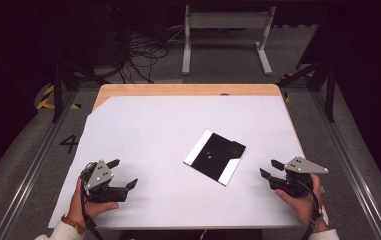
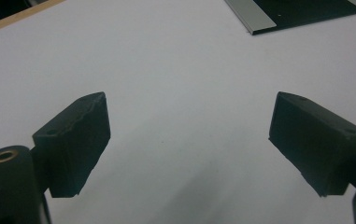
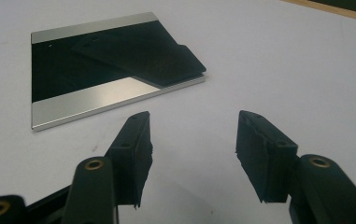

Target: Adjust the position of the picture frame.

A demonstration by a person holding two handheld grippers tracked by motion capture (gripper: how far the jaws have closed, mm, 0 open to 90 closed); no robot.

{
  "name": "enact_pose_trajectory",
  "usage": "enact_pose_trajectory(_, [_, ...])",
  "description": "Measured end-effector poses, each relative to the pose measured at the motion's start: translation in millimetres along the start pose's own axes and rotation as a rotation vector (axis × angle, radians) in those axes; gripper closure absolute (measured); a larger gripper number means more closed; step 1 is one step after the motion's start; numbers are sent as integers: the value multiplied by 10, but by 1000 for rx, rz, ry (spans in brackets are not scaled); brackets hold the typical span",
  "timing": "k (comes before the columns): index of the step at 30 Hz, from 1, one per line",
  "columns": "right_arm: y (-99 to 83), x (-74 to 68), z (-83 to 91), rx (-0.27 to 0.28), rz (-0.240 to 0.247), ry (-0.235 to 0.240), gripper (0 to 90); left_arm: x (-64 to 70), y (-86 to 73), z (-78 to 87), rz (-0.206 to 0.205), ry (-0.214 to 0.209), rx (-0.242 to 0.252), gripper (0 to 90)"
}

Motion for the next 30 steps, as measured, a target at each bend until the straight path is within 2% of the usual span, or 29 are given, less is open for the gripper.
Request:
enact_pose_trajectory(6, [9, -23, -12, -2, 10, 10, 473, 62, 6, -28, -8, 0, -11, 160])
enact_pose_trajectory(9, [15, -19, -18, 0, 10, 11, 487, 112, -8, -64, -15, -22, -20, 190])
enact_pose_trajectory(10, [13, -18, -24, -2, 8, 14, 498, 139, -13, -78, -16, -43, -25, 190])
enact_pose_trajectory(13, [11, -19, -46, -8, 8, 19, 527, 170, -26, -89, -42, -41, -49, 230])
enact_pose_trajectory(16, [20, -32, -47, -9, 12, 27, 571, 204, -11, -86, -32, -66, -39, 267])
enact_pose_trajectory(19, [6, -38, -60, -16, 16, 32, 607, 218, -2, -103, -40, -77, -39, 289])
enact_pose_trajectory(23, [16, -43, -68, -14, 26, 40, 673, 256, -1, -138, -56, -107, -60, 409])
enact_pose_trajectory(26, [21, -54, -77, -15, 34, 48, 726, 289, -8, -147, -76, -138, -73, 540])
enact_pose_trajectory(27, [23, -62, -80, -14, 35, 53, 746, 297, -8, -145, -79, -148, -73, 619])
enact_pose_trajectory(28, [26, -72, -82, -12, 36, 60, 757, 304, -3, -144, -76, -160, -70, 661])
enact_pose_trajectory(30, [29, -81, -85, -12, 38, 64, 769, 309, -5, -144, -76, -162, -75, 757])
Point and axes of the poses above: each handheld gripper's, and its own axes: z roughly backward along the jaws, y roughly out of its top, x roughly to its right, the point moved 9 cm from there along -z, roughly forward along the jaws, and after that the axes turned 5 degrees about -z, right-handed, at the moved point
